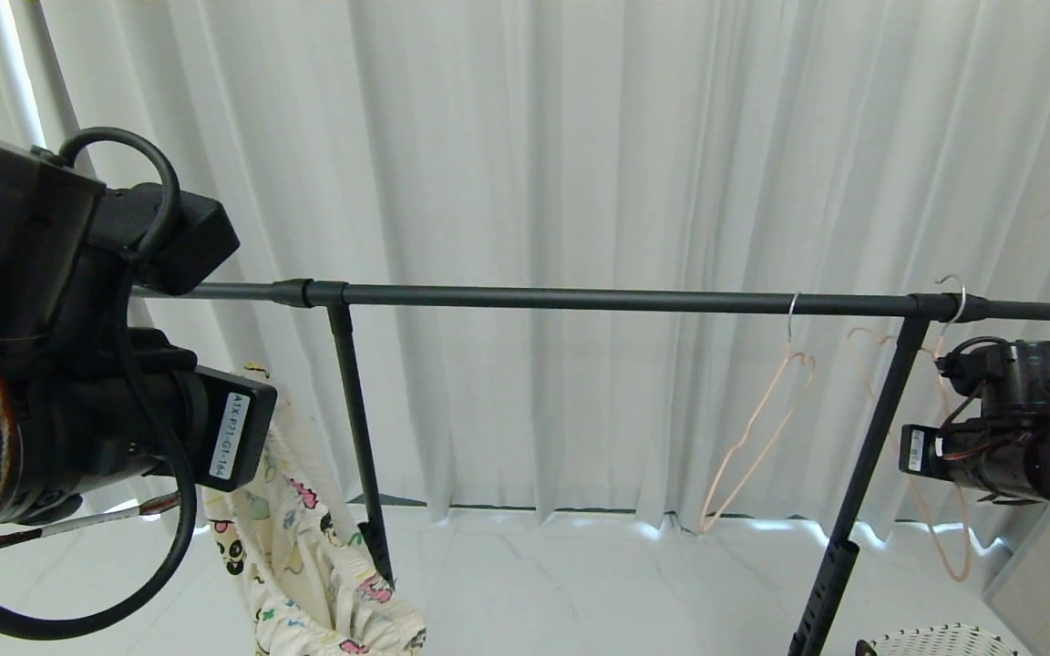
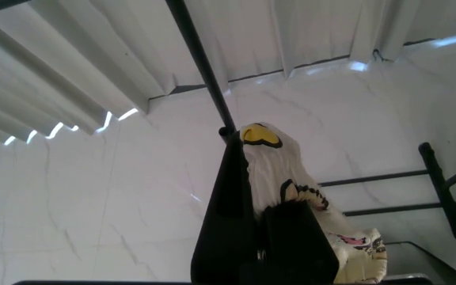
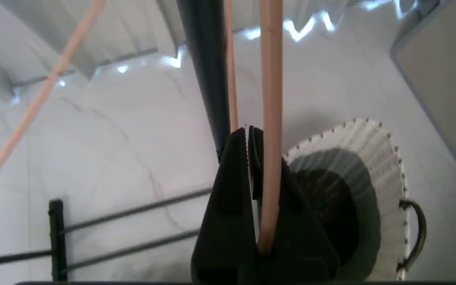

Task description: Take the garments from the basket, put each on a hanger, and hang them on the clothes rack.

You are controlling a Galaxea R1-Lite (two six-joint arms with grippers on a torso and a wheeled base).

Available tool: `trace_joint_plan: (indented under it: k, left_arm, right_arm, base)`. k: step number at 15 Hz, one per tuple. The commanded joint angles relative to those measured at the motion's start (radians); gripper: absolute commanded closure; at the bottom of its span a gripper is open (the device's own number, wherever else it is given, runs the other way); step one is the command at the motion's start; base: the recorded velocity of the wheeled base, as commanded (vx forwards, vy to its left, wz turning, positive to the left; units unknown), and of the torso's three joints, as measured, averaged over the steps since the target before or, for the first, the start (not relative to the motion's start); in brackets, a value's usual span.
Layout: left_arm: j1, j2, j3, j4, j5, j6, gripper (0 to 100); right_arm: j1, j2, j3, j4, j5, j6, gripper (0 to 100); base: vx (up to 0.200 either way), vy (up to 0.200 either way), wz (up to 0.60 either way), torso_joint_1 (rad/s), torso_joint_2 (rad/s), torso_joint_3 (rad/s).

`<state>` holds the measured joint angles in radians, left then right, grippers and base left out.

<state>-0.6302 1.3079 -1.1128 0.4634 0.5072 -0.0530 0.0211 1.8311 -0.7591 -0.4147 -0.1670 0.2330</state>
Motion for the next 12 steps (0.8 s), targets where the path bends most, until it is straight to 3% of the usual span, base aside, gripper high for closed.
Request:
trace_joint_plan:
  k: [1, 6, 12]
  left_arm:
    - [0.001, -0.009, -0.001, 0.001, 0.001, 0.001, 100]
    - [0.014, -0.03, 0.001, 0.001, 0.001, 0.001, 100]
    - [0.046, -0.047, 0.028, 0.001, 0.048, 0.001, 100]
  right_arm:
    - [0.0, -0.05, 0.017, -0.016, 0.0, -0.011, 100]
    - [0.0, -0.194, 0.119, -0.015, 0.001, -0.047, 100]
    - [-0.007, -0.431, 0.328, 0.024, 0.004, -0.127, 100]
  base:
    - [0.0, 0.0, 0.0, 0.0, 0.0, 0.0]
    - [0.0, 0.0, 0.0, 0.0, 0.0, 0.0]
    - [-0.2, 0.0, 0.0, 0.001, 0.0, 0.003]
